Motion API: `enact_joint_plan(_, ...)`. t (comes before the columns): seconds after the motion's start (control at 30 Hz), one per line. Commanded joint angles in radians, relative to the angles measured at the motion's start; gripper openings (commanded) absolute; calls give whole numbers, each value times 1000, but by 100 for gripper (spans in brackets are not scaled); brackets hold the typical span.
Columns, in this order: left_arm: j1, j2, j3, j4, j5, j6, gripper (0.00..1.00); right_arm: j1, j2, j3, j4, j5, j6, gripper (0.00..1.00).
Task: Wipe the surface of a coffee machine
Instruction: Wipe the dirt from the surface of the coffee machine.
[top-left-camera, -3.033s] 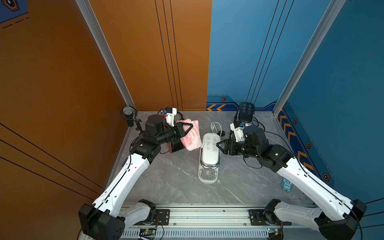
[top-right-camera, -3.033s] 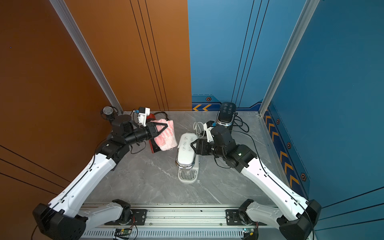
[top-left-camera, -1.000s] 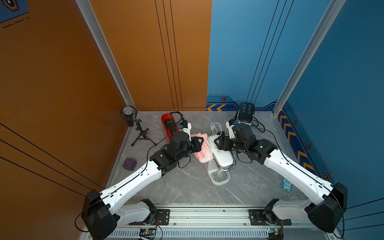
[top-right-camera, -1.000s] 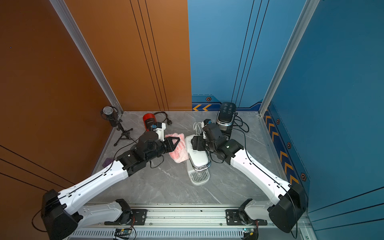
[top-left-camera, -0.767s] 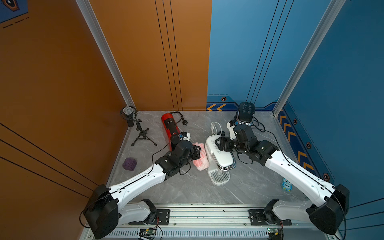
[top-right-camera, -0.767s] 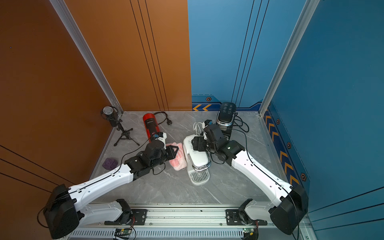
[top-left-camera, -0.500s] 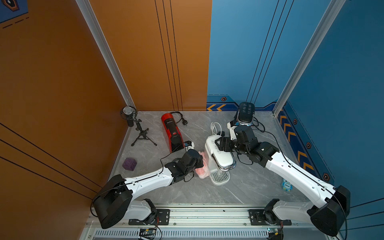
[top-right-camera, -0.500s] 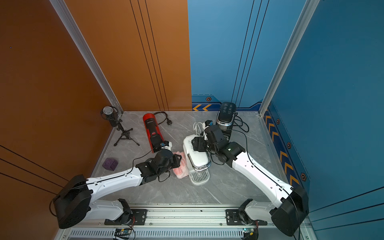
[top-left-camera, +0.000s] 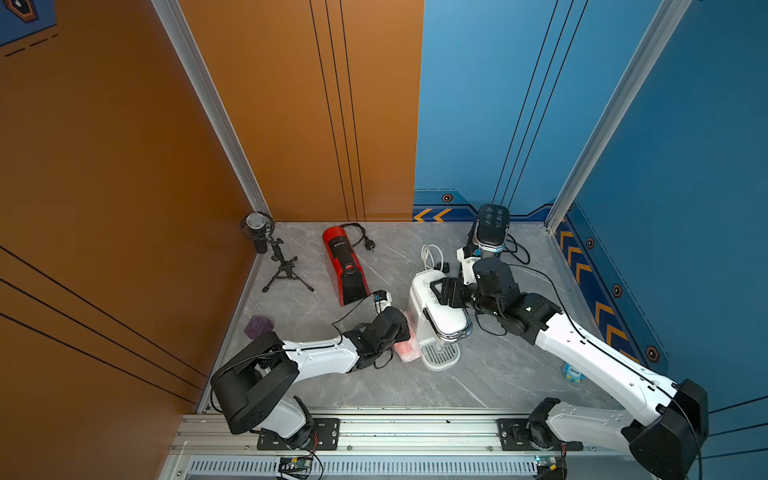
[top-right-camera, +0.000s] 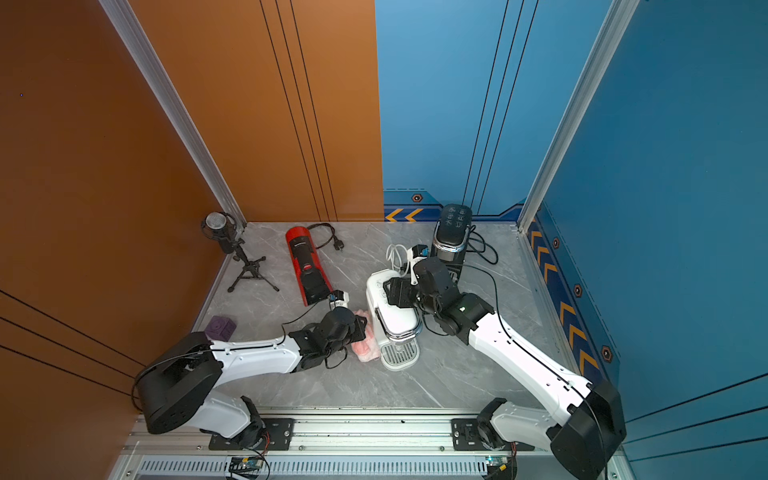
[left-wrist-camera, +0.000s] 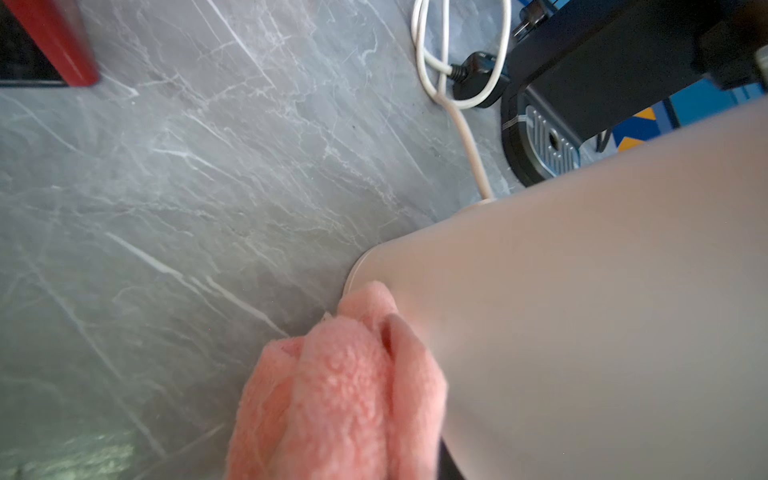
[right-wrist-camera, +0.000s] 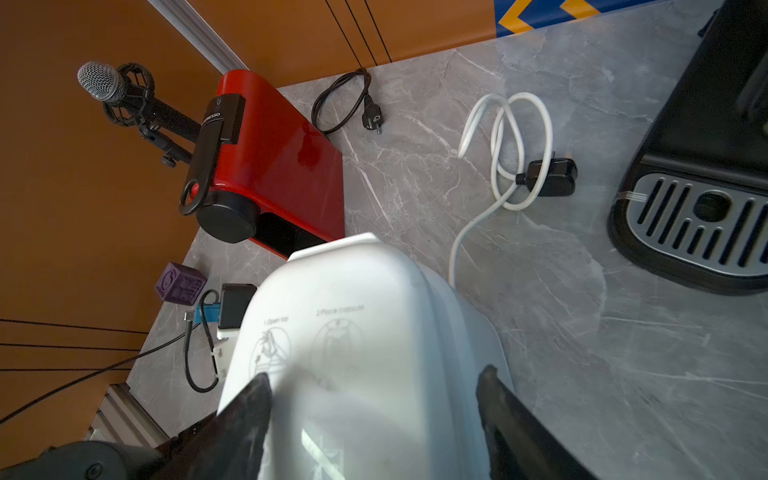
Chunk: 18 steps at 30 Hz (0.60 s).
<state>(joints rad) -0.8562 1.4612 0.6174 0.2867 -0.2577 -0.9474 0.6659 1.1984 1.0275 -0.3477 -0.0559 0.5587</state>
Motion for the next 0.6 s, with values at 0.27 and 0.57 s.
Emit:
enact_joint_plan(0.27, 7, -294, 87, 40, 65, -31, 0, 23, -21, -111, -192, 15, 2, 78)
enact_joint_plan(0.57, 17, -336, 107, -6, 57, 61, 0, 29, -13, -122, -182, 13, 9, 77)
